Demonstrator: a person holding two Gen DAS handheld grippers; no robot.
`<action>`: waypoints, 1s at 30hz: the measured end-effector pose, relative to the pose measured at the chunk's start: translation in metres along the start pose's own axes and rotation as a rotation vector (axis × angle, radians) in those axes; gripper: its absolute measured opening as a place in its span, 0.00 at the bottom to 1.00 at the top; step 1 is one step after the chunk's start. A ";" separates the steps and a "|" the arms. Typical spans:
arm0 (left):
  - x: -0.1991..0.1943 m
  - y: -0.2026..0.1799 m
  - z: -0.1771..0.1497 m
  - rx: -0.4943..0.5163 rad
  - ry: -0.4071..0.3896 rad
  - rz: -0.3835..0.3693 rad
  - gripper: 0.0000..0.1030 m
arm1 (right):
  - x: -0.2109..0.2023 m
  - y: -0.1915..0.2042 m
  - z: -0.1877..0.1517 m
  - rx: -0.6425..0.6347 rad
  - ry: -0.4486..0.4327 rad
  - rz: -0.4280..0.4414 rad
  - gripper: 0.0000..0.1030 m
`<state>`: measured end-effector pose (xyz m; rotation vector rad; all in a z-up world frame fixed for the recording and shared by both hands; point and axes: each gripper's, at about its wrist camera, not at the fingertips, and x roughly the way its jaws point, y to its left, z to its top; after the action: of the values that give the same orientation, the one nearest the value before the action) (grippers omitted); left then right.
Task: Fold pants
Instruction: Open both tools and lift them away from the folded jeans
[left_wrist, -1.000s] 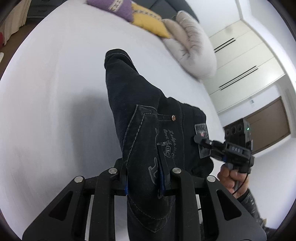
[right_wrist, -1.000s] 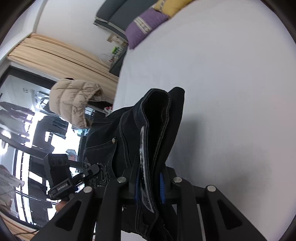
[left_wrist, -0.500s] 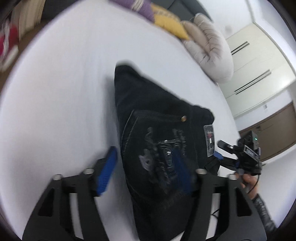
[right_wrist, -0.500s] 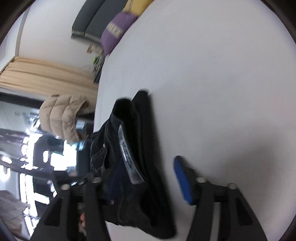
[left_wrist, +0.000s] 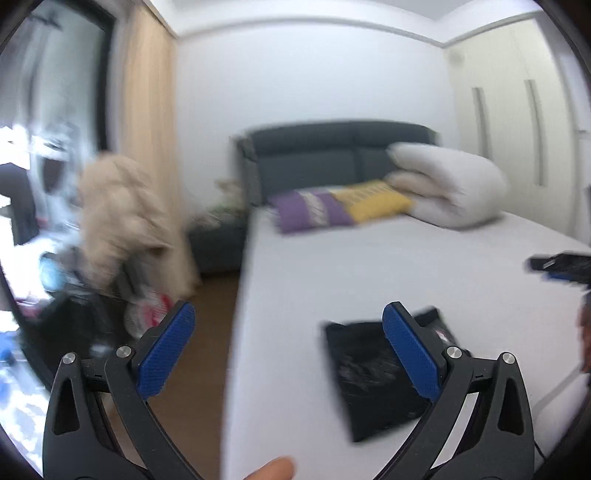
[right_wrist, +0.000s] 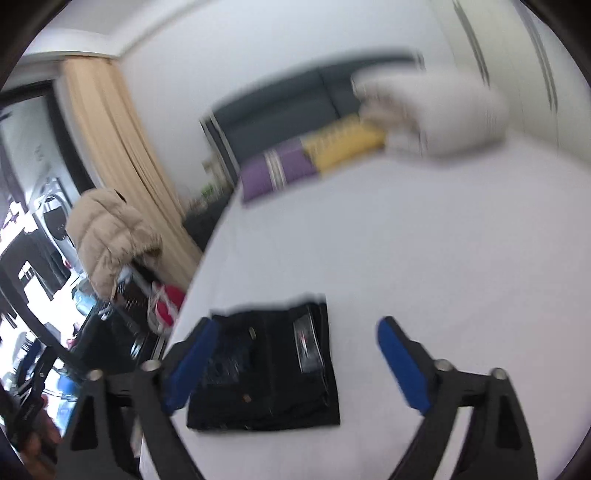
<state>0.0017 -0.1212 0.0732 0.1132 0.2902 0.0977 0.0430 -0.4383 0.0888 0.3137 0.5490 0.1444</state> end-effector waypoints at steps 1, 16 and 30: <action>-0.014 0.004 0.005 -0.011 -0.013 0.009 1.00 | -0.026 0.013 0.006 -0.029 -0.076 -0.002 1.00; -0.097 0.008 -0.004 -0.130 0.154 -0.056 1.00 | -0.162 0.090 0.000 -0.134 -0.343 -0.098 1.00; -0.013 -0.018 -0.068 -0.146 0.364 -0.064 1.00 | -0.078 0.110 -0.065 -0.250 -0.043 -0.239 1.00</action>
<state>-0.0294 -0.1339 0.0100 -0.0601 0.6477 0.0750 -0.0631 -0.3356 0.1108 0.0070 0.5153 -0.0250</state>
